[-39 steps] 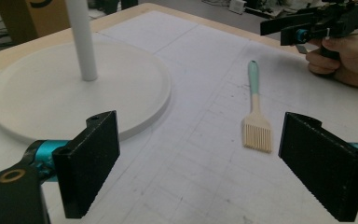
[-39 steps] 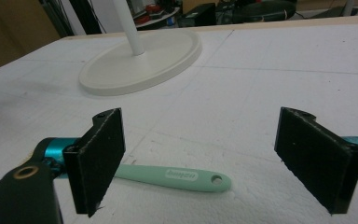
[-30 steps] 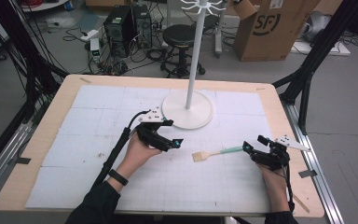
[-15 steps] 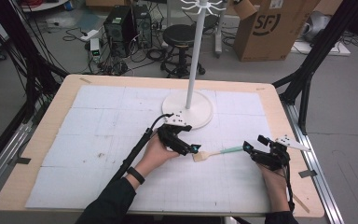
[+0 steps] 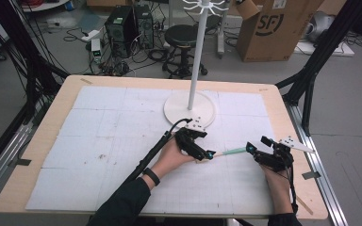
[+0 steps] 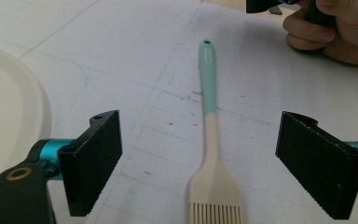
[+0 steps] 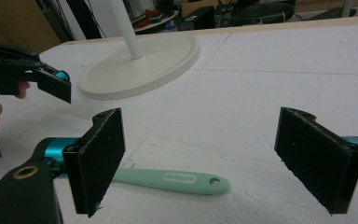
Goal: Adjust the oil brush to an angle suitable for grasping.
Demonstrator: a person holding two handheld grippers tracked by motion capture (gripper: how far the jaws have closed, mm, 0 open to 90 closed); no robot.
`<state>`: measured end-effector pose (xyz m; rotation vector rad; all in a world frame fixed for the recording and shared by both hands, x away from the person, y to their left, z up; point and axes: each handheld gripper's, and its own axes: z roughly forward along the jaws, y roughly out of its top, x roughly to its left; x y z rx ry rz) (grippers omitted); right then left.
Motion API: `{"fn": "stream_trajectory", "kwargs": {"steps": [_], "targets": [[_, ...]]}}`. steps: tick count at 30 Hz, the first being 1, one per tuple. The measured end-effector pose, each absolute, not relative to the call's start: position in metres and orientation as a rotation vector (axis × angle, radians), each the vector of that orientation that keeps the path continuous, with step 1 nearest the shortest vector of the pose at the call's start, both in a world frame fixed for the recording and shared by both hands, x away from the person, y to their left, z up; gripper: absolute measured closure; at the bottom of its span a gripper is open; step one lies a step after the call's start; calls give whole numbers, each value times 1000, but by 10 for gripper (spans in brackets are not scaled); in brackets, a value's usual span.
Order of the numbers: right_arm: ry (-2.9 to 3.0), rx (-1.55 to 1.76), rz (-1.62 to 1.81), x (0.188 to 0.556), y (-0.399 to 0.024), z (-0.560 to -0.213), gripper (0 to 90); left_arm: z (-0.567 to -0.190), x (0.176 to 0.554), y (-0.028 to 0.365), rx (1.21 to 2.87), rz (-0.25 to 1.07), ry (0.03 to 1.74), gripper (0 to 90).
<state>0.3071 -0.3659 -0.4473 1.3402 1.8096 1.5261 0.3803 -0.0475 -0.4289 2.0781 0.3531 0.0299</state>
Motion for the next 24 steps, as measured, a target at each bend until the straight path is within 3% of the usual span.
{"fn": "stream_trajectory", "kwargs": {"steps": [10,24], "targets": [[1813,1336,1524,307,-366,-447,153,-434,376,-75,2154,30,279,247],[1814,1337,1527,307,-366,-447,153,-445,372,-92,2215,98,238,609]]}}
